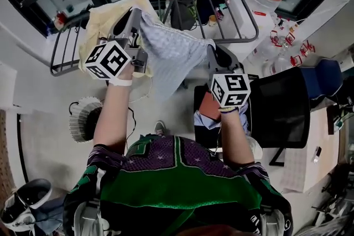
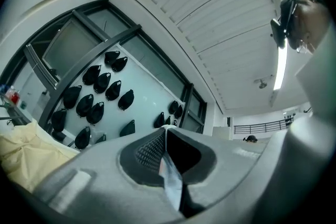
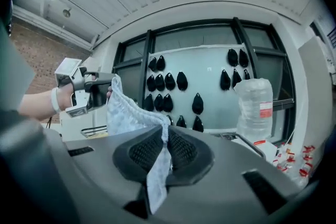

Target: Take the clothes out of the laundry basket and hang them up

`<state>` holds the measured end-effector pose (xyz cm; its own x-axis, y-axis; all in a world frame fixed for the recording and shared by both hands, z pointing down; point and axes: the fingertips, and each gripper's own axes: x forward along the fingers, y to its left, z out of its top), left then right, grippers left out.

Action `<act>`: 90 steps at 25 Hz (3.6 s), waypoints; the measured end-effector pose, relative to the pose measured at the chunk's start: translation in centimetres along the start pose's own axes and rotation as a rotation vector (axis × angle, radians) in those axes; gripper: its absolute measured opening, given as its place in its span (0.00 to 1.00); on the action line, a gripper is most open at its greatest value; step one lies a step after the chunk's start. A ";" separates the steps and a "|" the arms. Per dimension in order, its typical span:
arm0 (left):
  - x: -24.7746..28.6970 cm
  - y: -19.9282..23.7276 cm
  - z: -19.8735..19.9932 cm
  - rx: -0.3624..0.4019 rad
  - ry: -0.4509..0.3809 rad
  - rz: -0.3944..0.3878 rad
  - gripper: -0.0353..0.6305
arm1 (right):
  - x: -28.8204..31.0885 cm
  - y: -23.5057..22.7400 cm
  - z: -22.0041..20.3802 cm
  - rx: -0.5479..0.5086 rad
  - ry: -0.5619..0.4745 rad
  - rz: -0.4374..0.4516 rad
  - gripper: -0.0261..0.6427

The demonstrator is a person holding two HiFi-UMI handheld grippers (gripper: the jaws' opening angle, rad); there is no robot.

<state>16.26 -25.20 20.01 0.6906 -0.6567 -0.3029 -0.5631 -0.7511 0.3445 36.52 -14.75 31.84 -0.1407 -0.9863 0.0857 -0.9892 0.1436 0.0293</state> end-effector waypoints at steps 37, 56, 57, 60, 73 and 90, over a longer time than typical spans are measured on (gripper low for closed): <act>6.0 2.1 5.0 0.089 0.031 -0.447 0.09 | 7.0 -7.0 19.7 -0.190 -0.335 -0.280 0.08; 25.8 15.1 -0.5 0.097 0.113 -0.170 0.09 | 31.6 -20.1 18.4 -0.102 -0.261 -0.084 0.08; 26.5 15.9 -0.6 0.092 0.114 -0.158 0.09 | 32.8 -20.5 18.3 -0.095 -0.255 -0.077 0.08; 28.7 18.6 -1.4 0.056 0.118 -0.125 0.09 | 36.5 -21.8 17.6 -0.061 -0.238 -0.064 0.08; 38.7 27.6 -4.4 0.071 0.166 0.043 0.09 | 50.2 -26.7 14.2 -0.025 -0.128 0.022 0.08; 38.6 39.9 -20.2 -0.047 0.458 0.261 0.09 | 60.9 -26.9 -5.2 0.093 0.290 0.156 0.08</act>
<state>29.62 -79.11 40.02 0.6636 -0.7168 0.2143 -0.7293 -0.5558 0.3990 54.76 -78.25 41.47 -0.2865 -0.8870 0.3620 -0.9580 0.2700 -0.0968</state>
